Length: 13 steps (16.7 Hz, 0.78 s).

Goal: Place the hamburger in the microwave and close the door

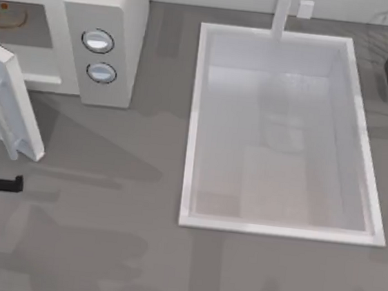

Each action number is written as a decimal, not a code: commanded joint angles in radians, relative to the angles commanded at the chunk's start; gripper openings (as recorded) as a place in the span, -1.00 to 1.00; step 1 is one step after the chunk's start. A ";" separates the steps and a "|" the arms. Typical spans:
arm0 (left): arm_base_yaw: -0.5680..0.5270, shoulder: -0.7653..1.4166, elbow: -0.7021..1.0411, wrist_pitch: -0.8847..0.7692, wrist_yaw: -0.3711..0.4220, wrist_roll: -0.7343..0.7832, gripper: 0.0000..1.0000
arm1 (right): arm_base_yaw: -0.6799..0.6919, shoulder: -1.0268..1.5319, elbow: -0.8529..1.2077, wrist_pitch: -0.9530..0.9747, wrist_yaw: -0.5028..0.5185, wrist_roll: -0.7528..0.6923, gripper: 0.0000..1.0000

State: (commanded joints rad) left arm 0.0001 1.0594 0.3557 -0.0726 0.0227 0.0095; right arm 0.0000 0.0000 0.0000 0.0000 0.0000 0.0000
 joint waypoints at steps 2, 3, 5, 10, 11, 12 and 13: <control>-0.002 0.058 0.047 0.034 -0.001 0.000 -1.00 | 0.000 0.000 0.000 0.000 0.000 0.000 1.00; -0.003 0.103 0.075 0.052 -0.001 0.000 -1.00 | 0.000 0.000 0.000 0.000 0.000 0.000 1.00; -0.005 0.222 0.126 0.085 -0.002 0.000 -1.00 | 0.000 0.000 0.000 0.000 0.000 0.000 1.00; -0.010 0.468 0.253 0.177 -0.004 -0.001 -1.00 | 0.000 0.000 0.000 0.000 0.000 0.000 1.00; -0.011 0.488 0.272 0.193 -0.004 -0.001 -1.00 | 0.000 0.000 0.000 0.000 0.000 0.000 1.00; -0.011 0.497 0.283 0.202 -0.004 -0.001 -1.00 | 0.000 0.000 0.000 0.000 0.000 0.000 1.00; -0.011 0.499 0.284 0.204 -0.004 -0.001 -1.00 | 0.000 0.000 0.000 0.000 0.000 0.000 1.00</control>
State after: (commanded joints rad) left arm -0.0110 1.5581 0.6396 0.1310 0.0186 0.0082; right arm 0.0000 0.0000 0.0000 0.0000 0.0000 0.0000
